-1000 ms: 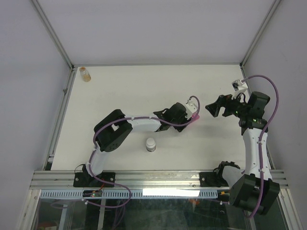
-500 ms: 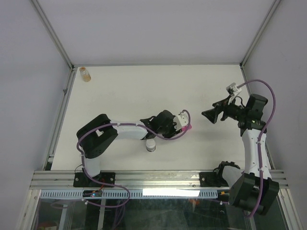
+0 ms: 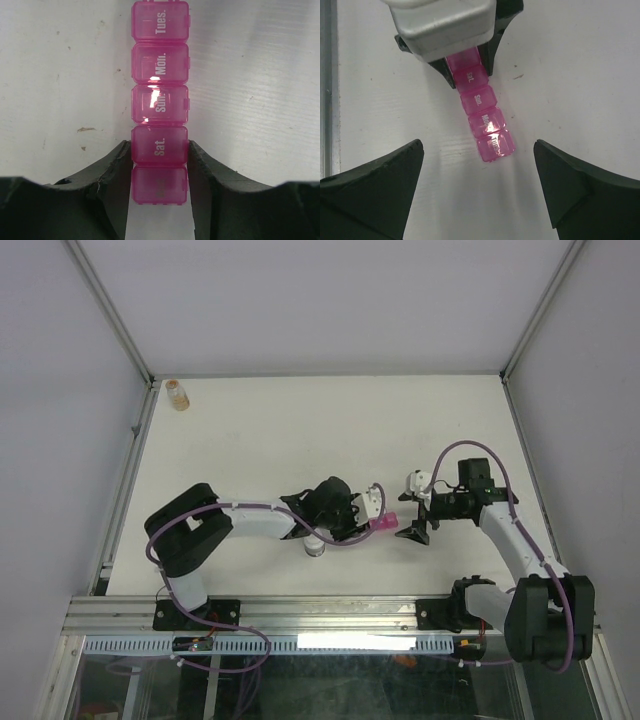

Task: Sort the pills into containers

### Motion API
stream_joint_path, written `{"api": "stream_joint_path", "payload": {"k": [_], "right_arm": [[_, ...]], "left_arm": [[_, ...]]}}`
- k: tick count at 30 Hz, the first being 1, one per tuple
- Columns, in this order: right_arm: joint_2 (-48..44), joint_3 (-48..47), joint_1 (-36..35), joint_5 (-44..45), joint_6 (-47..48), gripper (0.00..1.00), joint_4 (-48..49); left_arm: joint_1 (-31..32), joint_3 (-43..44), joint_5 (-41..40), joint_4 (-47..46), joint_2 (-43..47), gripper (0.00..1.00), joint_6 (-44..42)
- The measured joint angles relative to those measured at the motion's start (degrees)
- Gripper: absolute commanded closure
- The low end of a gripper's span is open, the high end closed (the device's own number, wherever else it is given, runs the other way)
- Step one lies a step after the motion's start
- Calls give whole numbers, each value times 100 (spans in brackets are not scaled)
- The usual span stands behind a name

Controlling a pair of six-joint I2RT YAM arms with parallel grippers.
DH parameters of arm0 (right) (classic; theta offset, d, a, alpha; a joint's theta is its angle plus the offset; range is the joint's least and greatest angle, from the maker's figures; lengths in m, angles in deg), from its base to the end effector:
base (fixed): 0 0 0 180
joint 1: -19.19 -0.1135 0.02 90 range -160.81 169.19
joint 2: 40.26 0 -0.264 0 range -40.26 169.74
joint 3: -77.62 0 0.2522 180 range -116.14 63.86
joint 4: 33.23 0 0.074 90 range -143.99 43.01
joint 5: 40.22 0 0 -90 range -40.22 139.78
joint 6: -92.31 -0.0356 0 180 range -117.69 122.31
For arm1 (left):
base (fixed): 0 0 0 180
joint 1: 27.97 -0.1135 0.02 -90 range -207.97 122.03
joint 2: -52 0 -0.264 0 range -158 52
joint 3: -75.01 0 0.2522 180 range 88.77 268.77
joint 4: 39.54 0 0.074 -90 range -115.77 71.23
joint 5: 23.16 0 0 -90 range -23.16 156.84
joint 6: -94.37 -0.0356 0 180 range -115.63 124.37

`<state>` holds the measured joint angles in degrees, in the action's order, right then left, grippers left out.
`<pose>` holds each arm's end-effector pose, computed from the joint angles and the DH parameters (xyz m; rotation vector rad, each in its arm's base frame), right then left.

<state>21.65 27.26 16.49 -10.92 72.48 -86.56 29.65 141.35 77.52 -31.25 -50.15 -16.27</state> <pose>0.1799 0.0396 0.2131 -1.4688 1.5280 0.7633 0.1863 -0.3062 0.1482 1.5785 1.7907 -0.5318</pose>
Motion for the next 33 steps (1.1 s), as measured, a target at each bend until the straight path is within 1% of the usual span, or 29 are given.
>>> {"api": "stream_joint_path", "payload": {"k": [6,10,15,24,28,33], "right_arm": [[125,116,-4,173,706,9,-103],[107,249,-22,260,955,18,-107],[133,267,-83,291,1060,21,-101],[267,267,-212,330,1145,22,-103],[308,267,-258,382,1202,25,-105],[332,267,-282,444,1228,31,-107]], "left_arm": [[0,-190,184,-96,133,81,-17],[0,-310,310,-153,273,81,-44],[0,-334,422,-240,400,82,-63],[0,-334,678,-299,553,82,-61],[0,-334,787,-315,599,83,-61],[0,-358,841,-315,702,83,-61]]}}
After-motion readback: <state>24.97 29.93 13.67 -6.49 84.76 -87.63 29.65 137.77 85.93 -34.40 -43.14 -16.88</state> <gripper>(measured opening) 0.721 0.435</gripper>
